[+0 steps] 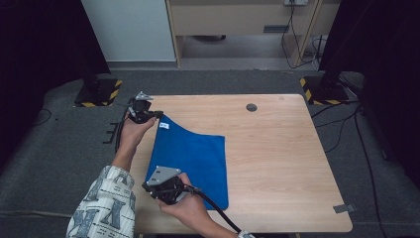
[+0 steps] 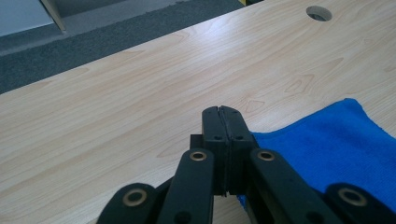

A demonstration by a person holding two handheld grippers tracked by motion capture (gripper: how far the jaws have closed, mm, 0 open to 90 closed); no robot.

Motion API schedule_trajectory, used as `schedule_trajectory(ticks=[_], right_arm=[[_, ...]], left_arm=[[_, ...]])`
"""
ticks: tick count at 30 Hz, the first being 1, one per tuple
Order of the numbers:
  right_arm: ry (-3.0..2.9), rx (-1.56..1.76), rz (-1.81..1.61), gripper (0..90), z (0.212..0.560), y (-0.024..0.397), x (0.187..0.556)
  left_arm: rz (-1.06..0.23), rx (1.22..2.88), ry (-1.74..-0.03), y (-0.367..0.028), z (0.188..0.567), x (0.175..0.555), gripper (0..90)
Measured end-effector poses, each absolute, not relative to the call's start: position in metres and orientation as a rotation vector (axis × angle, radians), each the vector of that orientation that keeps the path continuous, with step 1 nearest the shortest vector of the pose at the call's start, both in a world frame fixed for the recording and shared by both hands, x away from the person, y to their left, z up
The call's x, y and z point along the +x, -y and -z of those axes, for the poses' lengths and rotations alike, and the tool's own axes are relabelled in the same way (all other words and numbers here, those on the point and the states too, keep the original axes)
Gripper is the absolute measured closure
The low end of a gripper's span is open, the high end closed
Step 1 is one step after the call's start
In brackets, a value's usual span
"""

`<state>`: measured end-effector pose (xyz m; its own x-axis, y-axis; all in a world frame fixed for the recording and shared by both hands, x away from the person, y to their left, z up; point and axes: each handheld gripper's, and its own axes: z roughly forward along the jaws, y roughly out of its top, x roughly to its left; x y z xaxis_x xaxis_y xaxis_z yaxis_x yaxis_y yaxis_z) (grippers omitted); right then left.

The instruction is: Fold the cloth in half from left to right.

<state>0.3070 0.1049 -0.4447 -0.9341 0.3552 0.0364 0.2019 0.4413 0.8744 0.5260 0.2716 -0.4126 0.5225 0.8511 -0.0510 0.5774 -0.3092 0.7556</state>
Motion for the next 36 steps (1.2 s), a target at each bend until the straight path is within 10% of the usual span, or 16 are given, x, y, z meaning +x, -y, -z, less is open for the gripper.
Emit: schedule_trajectory(ticks=[36], right_arm=[[-2.502, 0.737, -1.436, 88.1, 0.479, -0.009, 0.304]], left_arm=[[-0.360, 2.097, -1.049, -0.159, 0.448, 0.545, 89.7]])
